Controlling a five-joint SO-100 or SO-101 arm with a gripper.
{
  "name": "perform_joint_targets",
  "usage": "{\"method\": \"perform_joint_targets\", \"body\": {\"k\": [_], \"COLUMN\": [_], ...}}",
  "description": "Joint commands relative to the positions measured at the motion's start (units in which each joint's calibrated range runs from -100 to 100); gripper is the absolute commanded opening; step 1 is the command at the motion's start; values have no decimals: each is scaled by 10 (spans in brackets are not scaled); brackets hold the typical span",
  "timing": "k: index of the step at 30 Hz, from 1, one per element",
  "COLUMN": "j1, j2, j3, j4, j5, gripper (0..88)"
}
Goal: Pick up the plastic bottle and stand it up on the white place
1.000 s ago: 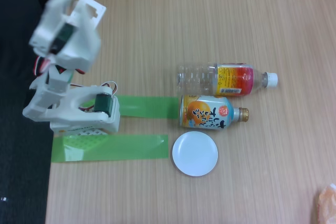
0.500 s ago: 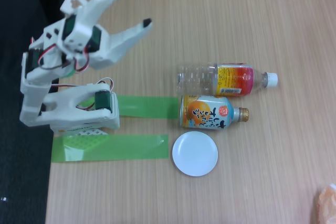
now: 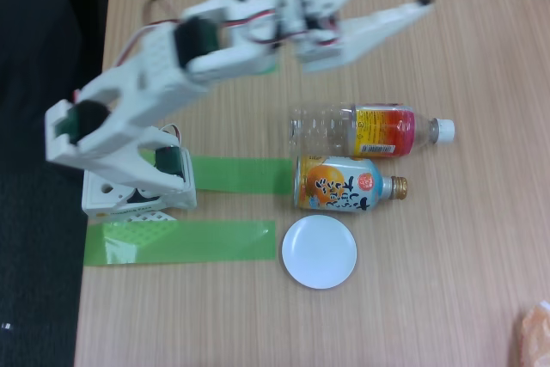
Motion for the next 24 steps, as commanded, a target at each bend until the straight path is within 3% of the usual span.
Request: {"method": "perform_joint_targets", "body": {"k": [1, 15, 24], "j1": [-4, -17, -15], "j2": [83, 228, 287], "j3": [-57, -56, -55], "j4": [-16, -13, -19], "j5": [33, 199, 270], "gripper": [272, 272, 272]}}
